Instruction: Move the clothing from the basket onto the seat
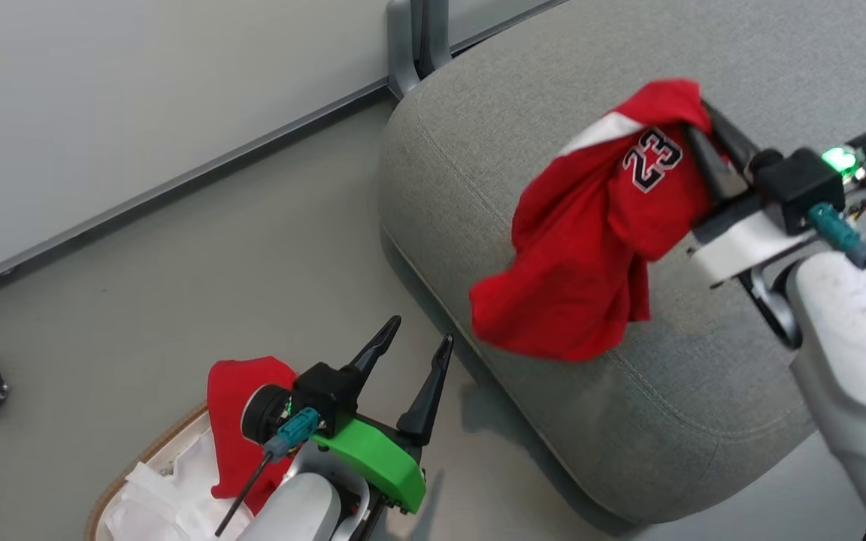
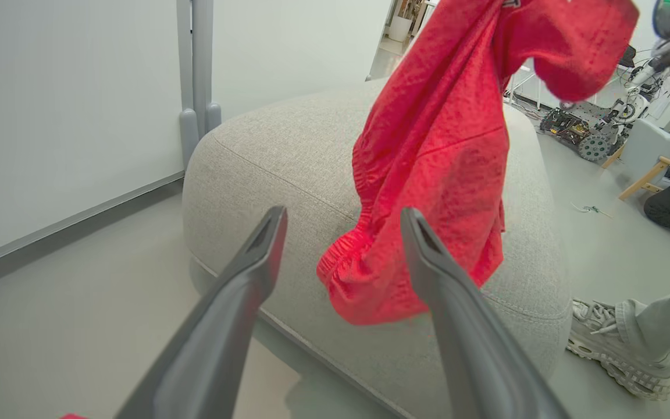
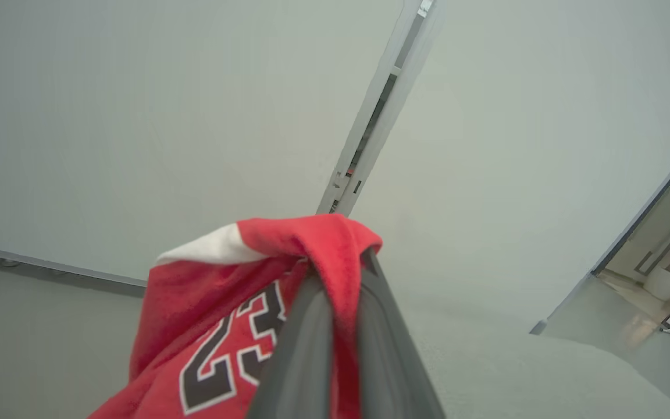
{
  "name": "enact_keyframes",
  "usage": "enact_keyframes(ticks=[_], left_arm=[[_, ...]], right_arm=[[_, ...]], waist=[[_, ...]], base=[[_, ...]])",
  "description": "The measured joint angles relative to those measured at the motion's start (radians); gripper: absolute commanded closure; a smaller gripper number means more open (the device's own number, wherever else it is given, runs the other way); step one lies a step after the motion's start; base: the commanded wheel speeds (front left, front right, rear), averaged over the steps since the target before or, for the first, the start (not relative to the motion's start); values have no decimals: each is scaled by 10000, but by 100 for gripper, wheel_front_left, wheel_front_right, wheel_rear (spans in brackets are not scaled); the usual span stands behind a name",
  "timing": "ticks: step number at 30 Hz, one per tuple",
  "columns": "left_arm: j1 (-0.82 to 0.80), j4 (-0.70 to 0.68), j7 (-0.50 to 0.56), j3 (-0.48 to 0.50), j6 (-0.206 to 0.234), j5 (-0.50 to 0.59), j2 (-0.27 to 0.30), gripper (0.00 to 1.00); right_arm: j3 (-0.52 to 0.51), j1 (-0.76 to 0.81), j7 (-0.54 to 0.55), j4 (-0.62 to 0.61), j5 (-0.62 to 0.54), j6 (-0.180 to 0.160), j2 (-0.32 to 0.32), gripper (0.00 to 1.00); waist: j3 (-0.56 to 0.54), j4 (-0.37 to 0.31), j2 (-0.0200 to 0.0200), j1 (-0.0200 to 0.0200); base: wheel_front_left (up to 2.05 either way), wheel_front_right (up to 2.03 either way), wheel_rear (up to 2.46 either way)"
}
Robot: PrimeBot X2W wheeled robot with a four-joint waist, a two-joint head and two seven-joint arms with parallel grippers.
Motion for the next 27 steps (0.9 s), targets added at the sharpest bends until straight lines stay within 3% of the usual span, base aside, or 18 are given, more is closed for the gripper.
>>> enact_keyframes(ticks=[7,15,25,26,27], left_arm=[[-596,-173,0,-646,0,-13,485,0],[-1207,-334,0,-1070,0,-111,1009,0],[-1405,-456,0,-1273,0,-330,1321,0],[-1412,-453,0,-1269,0,-332,1338,0],[-1412,-445,0,-1258,0,-332,1354,0]], right_arm=[[-552,-2664,0,1172,-414,0,-1227,100],[-1875,-4302,0,2769,-1058,0,-2034,100],[-3405,-3023,0,4612,-1540,0,-1114,100],[-3616,-2801,0,4692,-1551,0,-1005,89],[-3852,-2541,0,4723,-1561,0,-863,66]], waist=[[866,126,0,0],[1802,682,0,0],[2760,1374,0,1],[2825,1413,0,0],[2875,1444,0,0]], base=[[0,0,0],[0,0,0],[0,0,0],[0,0,0],[0,0,0]])
